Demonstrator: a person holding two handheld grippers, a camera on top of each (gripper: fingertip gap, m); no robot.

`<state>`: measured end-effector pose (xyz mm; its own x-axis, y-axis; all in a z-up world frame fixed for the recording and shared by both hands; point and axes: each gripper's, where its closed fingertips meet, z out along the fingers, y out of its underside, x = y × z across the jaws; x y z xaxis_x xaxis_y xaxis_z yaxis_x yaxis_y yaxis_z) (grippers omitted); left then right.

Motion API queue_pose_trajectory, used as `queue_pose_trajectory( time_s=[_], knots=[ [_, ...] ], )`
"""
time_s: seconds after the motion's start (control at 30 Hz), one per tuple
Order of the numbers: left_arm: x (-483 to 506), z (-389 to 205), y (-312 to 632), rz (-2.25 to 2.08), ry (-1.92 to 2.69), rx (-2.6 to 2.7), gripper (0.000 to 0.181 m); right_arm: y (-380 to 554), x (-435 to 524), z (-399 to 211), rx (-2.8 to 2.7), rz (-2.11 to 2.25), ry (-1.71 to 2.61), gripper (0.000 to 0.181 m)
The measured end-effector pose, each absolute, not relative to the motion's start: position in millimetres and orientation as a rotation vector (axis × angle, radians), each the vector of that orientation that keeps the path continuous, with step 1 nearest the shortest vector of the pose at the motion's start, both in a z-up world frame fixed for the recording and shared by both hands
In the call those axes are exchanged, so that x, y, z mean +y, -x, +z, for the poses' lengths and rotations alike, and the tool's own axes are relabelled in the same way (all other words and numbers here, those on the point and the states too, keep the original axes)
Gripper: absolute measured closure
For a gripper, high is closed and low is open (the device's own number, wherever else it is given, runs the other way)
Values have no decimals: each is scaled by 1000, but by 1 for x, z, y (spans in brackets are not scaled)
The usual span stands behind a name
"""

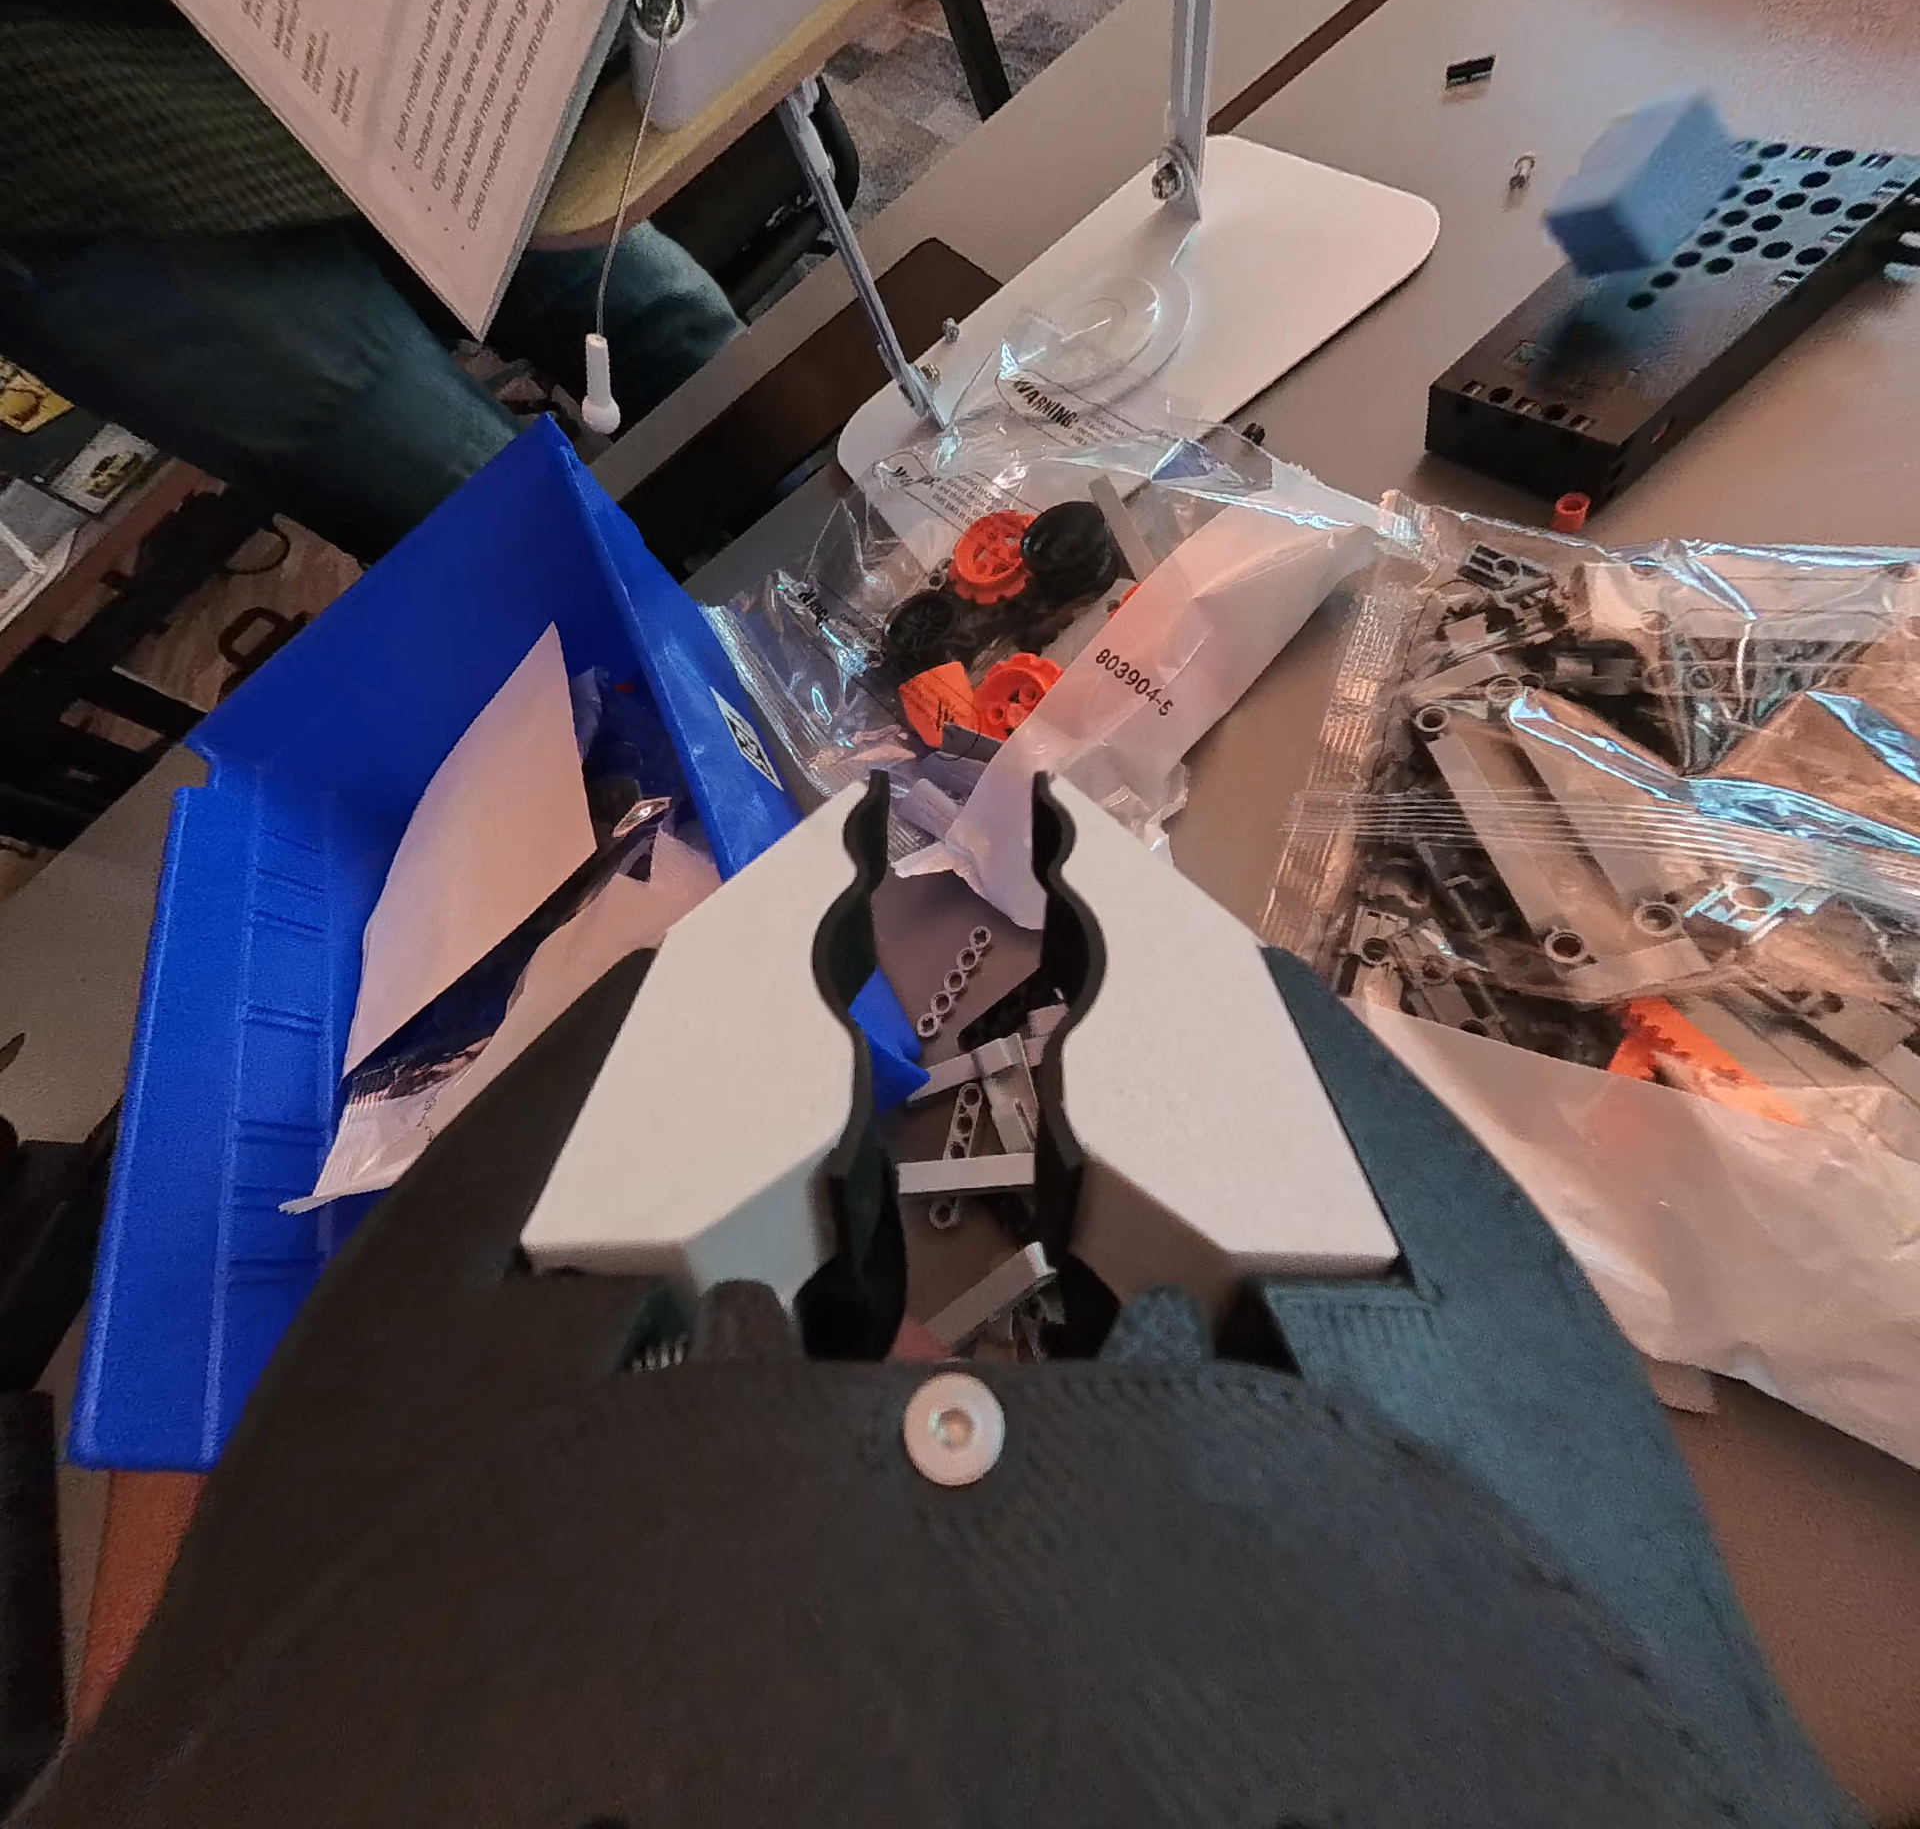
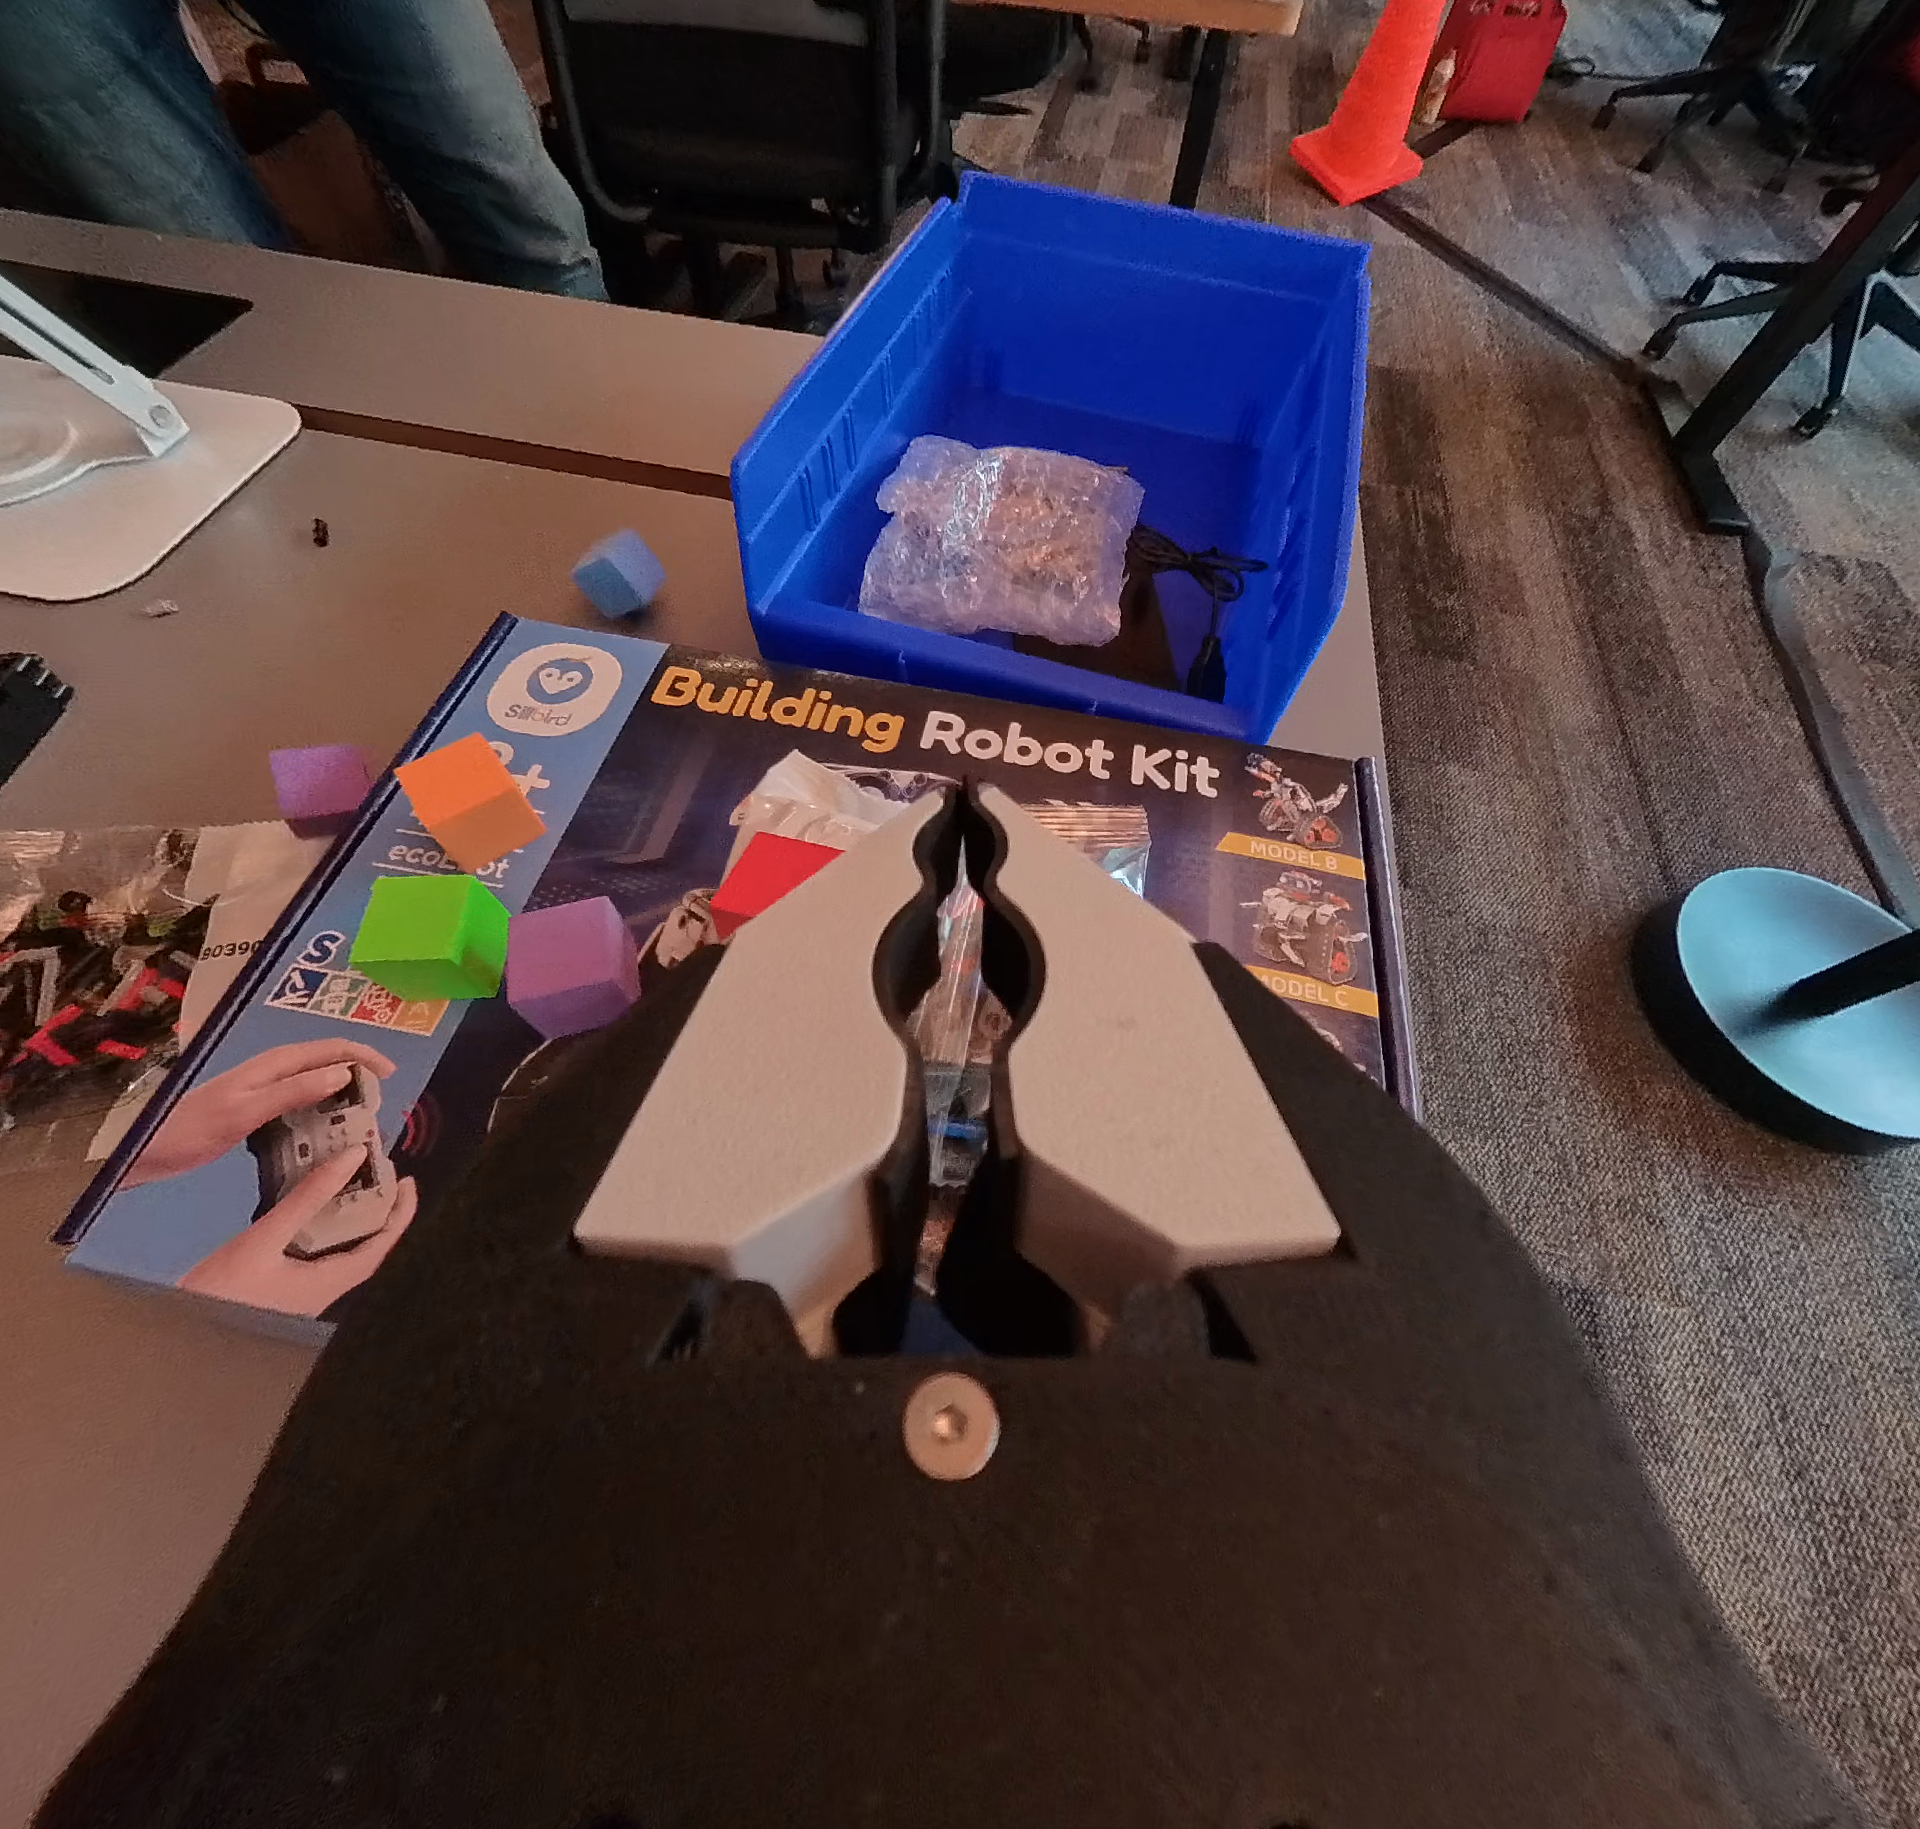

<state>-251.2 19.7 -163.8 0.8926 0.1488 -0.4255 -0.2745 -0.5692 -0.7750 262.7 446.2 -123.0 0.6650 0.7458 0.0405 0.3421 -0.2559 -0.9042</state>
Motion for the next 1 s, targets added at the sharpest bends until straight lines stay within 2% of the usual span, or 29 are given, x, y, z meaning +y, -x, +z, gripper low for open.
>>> queue_pose_trajectory(
  time_s=[0.37,0.67,0.83,1.0],
  knots=[
    [23,-175,218,464,2066,151,152,-248,411,-109,-928,462,1767,181],
    [41,-197,195,431,2065,259,154,-147,394,-98,-1302,337,1709,156],
    [41,-196,194,393,2035,228,156,-60,419,-132,-1630,154,1736,151],
    [42,-207,194,382,2057,238,156,-22,460,-207,-1859,-50,1941,143]
  ],
)
